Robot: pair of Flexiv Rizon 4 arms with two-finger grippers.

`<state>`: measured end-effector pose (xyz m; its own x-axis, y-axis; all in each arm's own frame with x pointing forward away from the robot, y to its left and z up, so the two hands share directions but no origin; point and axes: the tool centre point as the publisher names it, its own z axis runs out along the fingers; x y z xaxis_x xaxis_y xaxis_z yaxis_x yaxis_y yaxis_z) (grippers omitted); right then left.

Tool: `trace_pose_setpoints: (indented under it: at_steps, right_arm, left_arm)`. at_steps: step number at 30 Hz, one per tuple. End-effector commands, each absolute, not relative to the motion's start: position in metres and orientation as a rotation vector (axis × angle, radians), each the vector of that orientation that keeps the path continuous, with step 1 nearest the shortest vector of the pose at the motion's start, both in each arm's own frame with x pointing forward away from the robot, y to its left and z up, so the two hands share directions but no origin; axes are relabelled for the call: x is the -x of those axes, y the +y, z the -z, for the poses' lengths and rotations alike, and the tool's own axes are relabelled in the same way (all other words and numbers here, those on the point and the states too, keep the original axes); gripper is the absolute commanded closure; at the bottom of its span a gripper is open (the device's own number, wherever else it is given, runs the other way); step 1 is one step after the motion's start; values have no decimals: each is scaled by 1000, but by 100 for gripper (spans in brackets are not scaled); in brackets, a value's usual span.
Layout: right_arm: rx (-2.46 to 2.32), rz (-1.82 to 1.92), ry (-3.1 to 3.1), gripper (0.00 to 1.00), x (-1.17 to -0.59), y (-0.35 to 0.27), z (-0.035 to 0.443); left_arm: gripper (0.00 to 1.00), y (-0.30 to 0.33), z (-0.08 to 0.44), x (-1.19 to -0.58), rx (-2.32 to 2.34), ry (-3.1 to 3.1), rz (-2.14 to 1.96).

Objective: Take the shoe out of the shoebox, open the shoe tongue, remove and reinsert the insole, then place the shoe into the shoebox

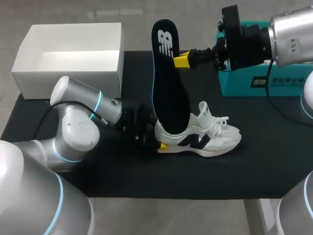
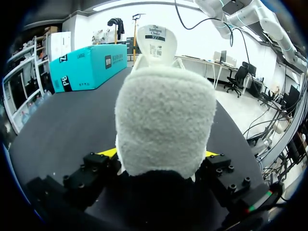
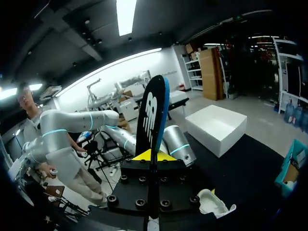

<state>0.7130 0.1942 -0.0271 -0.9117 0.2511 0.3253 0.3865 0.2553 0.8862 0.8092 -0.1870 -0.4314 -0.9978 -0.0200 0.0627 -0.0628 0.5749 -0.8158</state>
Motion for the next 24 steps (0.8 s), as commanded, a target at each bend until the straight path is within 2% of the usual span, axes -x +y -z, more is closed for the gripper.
trace_pose_setpoints:
  at_steps: [1, 14, 24]
  right_arm:
    - [682, 1779, -2381, 100, -695, 191, 30]
    - [861, 1827, -2291, 100, -643, 181, 36]
    - [783, 1741, -2371, 100, -627, 158, 40]
  left_arm:
    - [100, -187, 432, -809, -72, -2747, -1425]
    - [100, -187, 432, -809, -72, -2747, -1425]
    - [100, -187, 432, -809, -72, -2747, -1425]
